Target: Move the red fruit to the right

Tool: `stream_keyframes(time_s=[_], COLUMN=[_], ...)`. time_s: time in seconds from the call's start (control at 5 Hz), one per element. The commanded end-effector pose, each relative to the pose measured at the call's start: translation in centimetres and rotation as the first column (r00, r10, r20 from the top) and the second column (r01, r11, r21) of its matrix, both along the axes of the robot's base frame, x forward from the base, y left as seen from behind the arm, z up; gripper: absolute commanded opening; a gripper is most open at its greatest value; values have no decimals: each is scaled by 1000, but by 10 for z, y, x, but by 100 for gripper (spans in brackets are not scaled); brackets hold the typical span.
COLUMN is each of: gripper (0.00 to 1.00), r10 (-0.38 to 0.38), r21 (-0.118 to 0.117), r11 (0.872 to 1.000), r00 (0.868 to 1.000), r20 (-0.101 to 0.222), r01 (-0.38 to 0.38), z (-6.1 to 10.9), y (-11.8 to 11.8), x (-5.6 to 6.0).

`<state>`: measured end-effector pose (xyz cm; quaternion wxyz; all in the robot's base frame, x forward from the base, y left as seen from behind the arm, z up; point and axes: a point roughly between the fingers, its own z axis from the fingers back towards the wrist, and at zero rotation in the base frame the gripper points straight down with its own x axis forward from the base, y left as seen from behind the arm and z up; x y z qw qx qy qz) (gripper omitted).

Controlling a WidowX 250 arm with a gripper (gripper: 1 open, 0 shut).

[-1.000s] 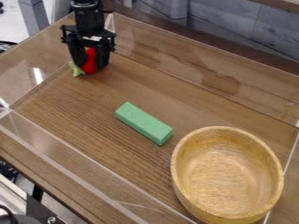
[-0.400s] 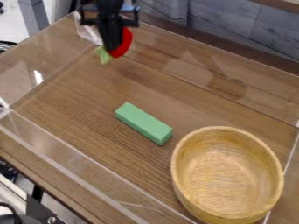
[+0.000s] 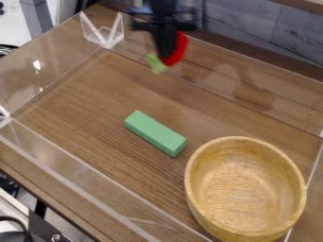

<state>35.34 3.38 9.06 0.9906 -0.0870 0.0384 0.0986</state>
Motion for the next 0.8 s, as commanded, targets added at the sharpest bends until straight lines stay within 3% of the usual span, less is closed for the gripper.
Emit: stream_keyframes(time_s=[0.0, 0.2, 0.6], gripper=[0, 0, 0], r10=[-6, 8, 61], r21=[9, 4, -4], r11=[1000, 1000, 998], r00=[997, 997, 995], r20=[78, 78, 74], r01=[5, -8, -61], z=[11, 4, -21], y=[-40, -70, -102], x=[9, 12, 18])
